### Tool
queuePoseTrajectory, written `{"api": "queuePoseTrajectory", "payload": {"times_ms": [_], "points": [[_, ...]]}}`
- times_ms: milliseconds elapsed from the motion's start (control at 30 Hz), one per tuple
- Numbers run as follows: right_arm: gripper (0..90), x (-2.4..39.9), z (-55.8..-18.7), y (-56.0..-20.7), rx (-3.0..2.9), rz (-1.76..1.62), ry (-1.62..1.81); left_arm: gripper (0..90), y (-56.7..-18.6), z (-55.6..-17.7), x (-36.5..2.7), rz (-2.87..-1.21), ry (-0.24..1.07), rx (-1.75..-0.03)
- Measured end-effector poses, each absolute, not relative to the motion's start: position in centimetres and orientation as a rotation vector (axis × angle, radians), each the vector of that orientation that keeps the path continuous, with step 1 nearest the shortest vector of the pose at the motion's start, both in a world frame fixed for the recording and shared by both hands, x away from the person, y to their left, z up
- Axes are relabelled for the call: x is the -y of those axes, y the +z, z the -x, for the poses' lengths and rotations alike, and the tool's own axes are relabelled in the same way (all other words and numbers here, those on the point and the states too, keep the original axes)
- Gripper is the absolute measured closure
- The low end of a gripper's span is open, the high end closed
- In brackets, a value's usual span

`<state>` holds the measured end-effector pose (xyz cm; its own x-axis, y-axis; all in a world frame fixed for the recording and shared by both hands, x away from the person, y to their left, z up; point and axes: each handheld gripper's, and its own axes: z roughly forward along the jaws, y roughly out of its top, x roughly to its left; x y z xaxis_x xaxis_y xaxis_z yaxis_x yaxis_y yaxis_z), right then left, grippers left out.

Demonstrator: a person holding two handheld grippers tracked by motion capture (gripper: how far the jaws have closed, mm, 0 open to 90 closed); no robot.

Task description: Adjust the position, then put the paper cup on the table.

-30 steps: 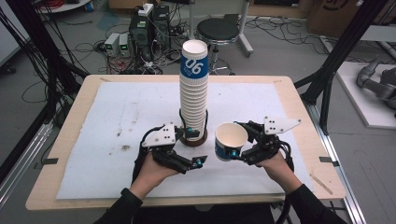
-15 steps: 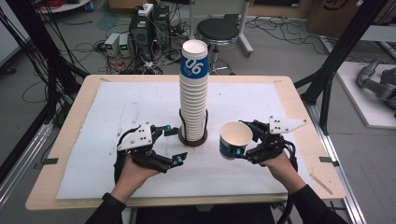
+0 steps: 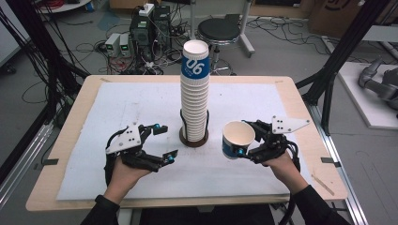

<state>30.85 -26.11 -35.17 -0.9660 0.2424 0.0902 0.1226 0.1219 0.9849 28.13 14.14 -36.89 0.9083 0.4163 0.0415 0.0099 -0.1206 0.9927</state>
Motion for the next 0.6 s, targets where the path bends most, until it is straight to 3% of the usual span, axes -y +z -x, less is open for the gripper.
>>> {"api": "queuePoseTrajectory", "payload": {"times_ms": [600], "points": [[21.3, 26.11, -30.63, -34.98, -2.273, -0.365, 1.978, 16.3, -37.32, -27.94, -14.82, -1.635, 0.419, -0.382]]}}
